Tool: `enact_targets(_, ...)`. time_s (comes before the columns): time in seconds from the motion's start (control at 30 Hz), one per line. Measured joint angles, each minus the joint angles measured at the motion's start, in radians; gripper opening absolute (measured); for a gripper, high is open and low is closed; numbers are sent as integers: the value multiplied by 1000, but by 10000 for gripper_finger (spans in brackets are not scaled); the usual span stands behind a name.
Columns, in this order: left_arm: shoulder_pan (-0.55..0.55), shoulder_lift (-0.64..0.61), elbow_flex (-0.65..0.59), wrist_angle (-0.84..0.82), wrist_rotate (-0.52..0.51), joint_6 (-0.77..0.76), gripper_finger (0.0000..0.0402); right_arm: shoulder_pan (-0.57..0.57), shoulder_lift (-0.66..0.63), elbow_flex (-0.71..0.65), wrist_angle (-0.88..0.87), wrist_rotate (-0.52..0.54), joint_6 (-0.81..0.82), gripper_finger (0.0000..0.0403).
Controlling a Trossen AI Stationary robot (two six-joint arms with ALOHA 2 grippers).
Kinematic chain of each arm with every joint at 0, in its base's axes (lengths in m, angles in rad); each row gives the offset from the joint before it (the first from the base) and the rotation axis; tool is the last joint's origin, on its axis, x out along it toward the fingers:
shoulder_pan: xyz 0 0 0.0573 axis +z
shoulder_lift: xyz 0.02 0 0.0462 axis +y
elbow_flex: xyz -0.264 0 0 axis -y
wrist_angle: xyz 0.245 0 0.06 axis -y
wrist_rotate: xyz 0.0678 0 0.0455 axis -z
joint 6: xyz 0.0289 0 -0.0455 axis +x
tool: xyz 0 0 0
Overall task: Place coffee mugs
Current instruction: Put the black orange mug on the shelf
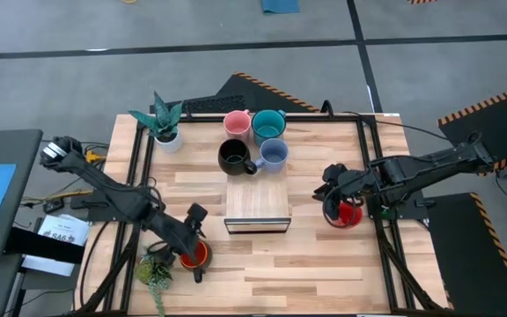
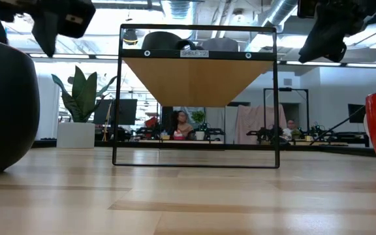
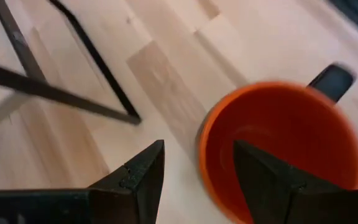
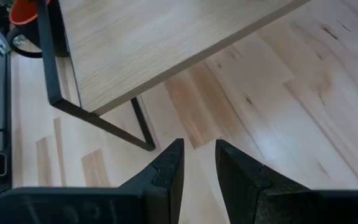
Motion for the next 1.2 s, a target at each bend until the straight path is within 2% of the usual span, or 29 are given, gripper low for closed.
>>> enact_targets(0.47, 6, 140, 2, -19, 38, 0, 176, -1, 54, -1, -23, 5, -1, 119)
enact_targets(0.6, 21, 170, 1, -25, 40, -15, 166, -1, 84, 0, -28, 6, -2, 119)
enact_targets(0.73, 37, 181, 1, -47, 52, -15, 126, -1, 110, 0, -26, 6, -2, 119)
enact_targets(0.93, 64, 178, 57, -116, 76, -14, 16, -2, 119, 0, -21, 5, -18, 119)
enact_targets(1.2, 68, 179, 319, -364, 67, -60, 6, -2, 115, 0, -24, 4, -21, 119)
